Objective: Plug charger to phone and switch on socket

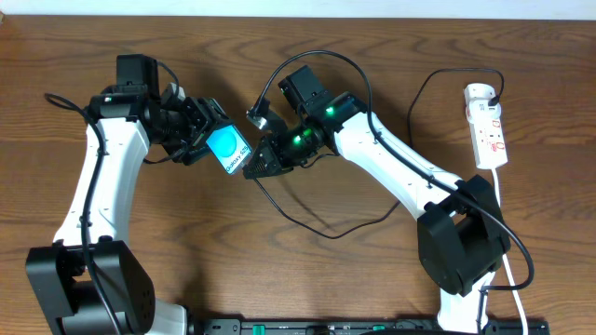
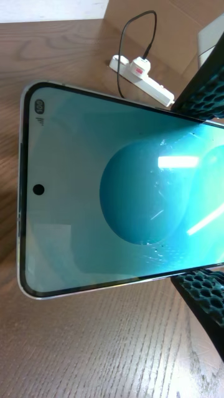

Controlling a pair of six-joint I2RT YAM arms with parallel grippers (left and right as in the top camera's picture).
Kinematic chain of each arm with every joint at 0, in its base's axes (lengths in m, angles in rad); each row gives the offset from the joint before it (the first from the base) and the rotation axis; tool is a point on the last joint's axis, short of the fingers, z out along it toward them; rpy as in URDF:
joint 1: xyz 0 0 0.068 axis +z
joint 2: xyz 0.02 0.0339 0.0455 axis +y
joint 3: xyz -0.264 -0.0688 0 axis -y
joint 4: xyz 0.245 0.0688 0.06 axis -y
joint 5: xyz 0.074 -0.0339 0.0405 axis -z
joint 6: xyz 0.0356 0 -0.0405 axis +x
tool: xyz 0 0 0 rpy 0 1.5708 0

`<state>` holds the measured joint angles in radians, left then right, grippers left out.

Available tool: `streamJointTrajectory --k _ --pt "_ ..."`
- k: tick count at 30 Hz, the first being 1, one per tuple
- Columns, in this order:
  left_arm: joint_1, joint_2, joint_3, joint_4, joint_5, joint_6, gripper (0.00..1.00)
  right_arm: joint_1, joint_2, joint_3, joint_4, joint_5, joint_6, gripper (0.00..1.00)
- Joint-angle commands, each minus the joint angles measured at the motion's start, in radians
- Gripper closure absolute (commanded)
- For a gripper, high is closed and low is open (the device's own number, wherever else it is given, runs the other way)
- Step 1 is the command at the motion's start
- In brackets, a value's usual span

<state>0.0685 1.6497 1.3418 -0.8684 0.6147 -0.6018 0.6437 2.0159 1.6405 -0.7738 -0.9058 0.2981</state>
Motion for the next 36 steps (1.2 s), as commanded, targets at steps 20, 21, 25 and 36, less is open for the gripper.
streamJointTrajectory --k 20,21,25,36 --pt "0.000 -0.002 0.024 -0.010 0.029 0.014 0.93 0.005 -0.001 -0.002 0.056 0.052 0.072 0.99" --pt "0.000 -0.002 0.024 -0.010 0.029 0.014 0.93 0.005 -0.001 -0.002 0.057 0.052 0.072 0.99" --pt "0.000 -0.002 0.024 -0.012 0.029 0.014 0.93 0.005 -0.001 -0.002 0.072 0.066 0.098 0.99" --pt "0.000 -0.002 0.024 -0.013 0.029 0.016 0.93 0.005 -0.001 -0.002 0.115 0.089 0.136 0.99"
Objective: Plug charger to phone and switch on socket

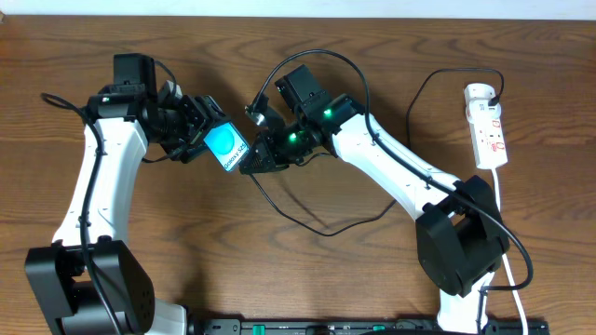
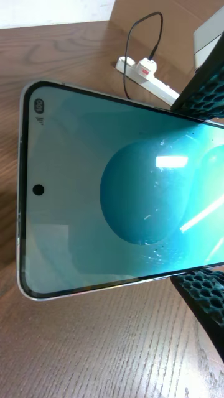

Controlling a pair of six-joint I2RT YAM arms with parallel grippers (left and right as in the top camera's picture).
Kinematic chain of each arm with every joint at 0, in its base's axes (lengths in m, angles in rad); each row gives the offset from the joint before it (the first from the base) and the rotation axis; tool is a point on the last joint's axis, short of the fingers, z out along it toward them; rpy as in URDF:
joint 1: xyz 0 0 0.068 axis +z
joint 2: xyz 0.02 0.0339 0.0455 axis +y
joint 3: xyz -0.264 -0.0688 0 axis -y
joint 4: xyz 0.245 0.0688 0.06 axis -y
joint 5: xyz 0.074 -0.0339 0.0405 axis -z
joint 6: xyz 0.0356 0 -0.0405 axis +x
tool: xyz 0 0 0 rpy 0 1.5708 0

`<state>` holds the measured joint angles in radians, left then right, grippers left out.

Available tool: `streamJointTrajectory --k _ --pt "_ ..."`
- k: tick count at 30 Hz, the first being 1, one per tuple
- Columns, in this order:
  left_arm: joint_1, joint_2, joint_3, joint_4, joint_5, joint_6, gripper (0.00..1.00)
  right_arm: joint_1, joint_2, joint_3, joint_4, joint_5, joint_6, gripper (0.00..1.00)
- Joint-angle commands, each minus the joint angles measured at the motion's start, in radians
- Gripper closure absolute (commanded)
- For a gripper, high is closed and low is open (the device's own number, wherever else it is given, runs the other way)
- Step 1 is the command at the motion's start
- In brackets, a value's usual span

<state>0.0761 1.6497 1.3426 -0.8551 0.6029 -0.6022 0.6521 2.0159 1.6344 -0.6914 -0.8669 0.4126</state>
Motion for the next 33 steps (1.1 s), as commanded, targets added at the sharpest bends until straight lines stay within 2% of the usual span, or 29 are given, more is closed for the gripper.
streamJointTrajectory --k 1,33 --pt "-0.007 -0.002 0.023 -0.026 0.041 0.019 0.93 -0.003 -0.001 0.005 0.035 0.050 0.022 0.99" --pt "-0.007 -0.002 0.023 -0.064 0.041 0.022 0.93 -0.003 -0.001 0.005 0.060 0.075 0.035 0.99"
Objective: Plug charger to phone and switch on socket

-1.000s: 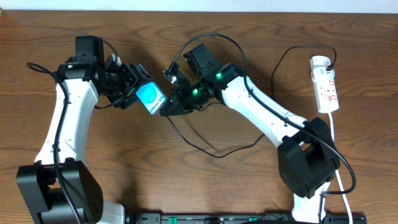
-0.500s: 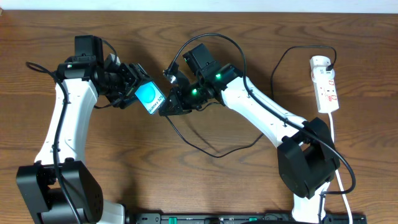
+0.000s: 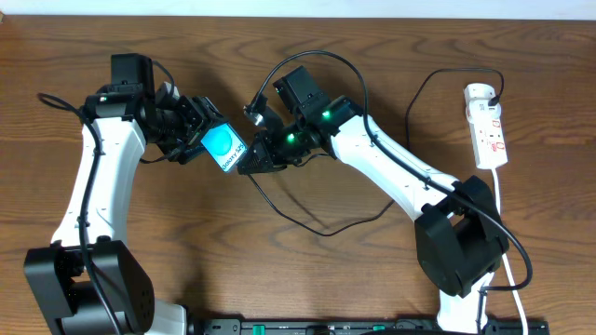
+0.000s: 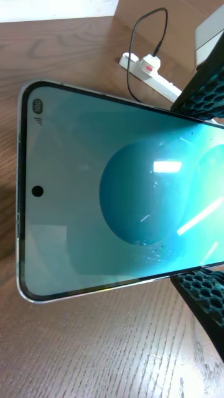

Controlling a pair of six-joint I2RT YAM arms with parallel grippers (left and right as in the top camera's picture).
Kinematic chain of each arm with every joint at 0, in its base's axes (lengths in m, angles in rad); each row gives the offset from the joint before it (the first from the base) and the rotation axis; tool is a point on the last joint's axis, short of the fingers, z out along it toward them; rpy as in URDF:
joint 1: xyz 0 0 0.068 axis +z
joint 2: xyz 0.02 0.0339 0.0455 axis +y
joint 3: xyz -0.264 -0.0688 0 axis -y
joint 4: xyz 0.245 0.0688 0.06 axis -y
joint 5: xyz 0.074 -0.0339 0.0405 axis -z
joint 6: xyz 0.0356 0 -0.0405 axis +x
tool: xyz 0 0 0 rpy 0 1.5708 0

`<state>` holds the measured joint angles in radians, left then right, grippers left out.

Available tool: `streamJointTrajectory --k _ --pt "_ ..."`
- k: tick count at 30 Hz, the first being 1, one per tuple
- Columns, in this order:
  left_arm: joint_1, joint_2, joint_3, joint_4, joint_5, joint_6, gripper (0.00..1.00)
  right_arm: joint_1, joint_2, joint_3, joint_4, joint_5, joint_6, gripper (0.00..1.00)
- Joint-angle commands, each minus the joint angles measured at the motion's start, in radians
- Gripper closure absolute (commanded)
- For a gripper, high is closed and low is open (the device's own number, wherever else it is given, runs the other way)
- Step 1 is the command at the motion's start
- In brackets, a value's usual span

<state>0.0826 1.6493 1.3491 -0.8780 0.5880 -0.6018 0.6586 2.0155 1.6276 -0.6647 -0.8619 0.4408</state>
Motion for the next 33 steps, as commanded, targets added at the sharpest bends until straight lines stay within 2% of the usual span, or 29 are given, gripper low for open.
streamJointTrajectory --k 1,27,30,33 --pt "-0.014 -0.002 0.016 -0.041 0.056 0.022 0.93 -0.010 0.000 0.011 0.034 0.070 0.007 0.99" --pt "-0.014 -0.002 0.016 -0.041 0.056 0.033 0.93 -0.010 0.000 0.011 0.068 0.071 0.034 0.99" --pt "-0.014 -0.002 0.016 -0.041 0.056 0.033 0.93 -0.010 0.000 0.011 0.068 0.071 0.034 0.94" --pt "-0.013 -0.002 0.016 -0.041 0.056 0.033 0.92 -0.010 0.000 0.011 0.068 0.071 0.034 0.84"
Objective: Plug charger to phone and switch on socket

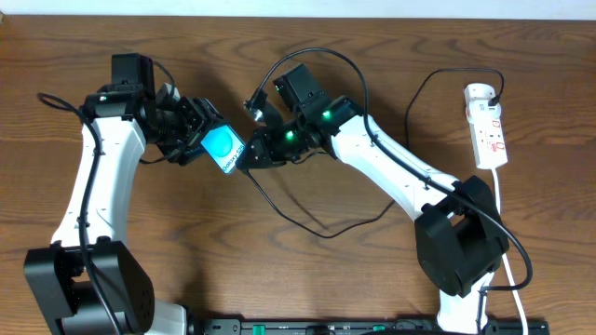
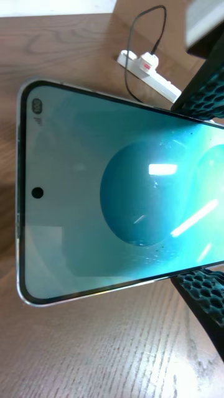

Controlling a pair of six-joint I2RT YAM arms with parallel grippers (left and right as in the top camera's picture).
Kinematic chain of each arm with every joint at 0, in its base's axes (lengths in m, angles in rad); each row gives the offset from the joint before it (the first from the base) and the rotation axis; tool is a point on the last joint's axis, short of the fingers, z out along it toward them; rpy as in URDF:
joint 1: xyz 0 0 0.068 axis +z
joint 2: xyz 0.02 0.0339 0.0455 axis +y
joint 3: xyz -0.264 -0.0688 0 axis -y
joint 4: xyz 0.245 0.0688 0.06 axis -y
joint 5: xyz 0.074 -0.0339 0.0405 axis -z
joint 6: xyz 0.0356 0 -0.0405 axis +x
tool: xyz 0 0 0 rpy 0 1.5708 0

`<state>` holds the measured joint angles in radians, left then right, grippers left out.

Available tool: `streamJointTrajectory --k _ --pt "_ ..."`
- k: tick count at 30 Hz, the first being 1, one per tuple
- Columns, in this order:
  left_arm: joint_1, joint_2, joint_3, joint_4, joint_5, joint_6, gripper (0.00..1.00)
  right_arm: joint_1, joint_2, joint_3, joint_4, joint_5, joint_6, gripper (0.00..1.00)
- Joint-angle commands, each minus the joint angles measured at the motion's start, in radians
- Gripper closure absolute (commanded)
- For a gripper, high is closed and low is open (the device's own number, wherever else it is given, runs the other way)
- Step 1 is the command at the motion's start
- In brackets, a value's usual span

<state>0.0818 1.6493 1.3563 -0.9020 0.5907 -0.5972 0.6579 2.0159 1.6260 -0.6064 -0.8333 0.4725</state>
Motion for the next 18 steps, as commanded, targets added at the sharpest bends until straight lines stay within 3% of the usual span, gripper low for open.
streamJointTrajectory --k 1,11,18 --pt "-0.013 -0.002 0.009 -0.017 0.053 0.029 0.93 -0.009 -0.001 0.013 0.010 0.042 0.002 0.79" --pt "-0.013 -0.002 0.009 -0.016 0.052 0.029 0.93 -0.009 -0.001 0.013 0.010 0.042 0.002 0.64" --pt "-0.013 -0.002 0.009 -0.017 -0.008 0.029 0.93 -0.009 -0.001 0.013 0.009 0.042 -0.006 0.37"
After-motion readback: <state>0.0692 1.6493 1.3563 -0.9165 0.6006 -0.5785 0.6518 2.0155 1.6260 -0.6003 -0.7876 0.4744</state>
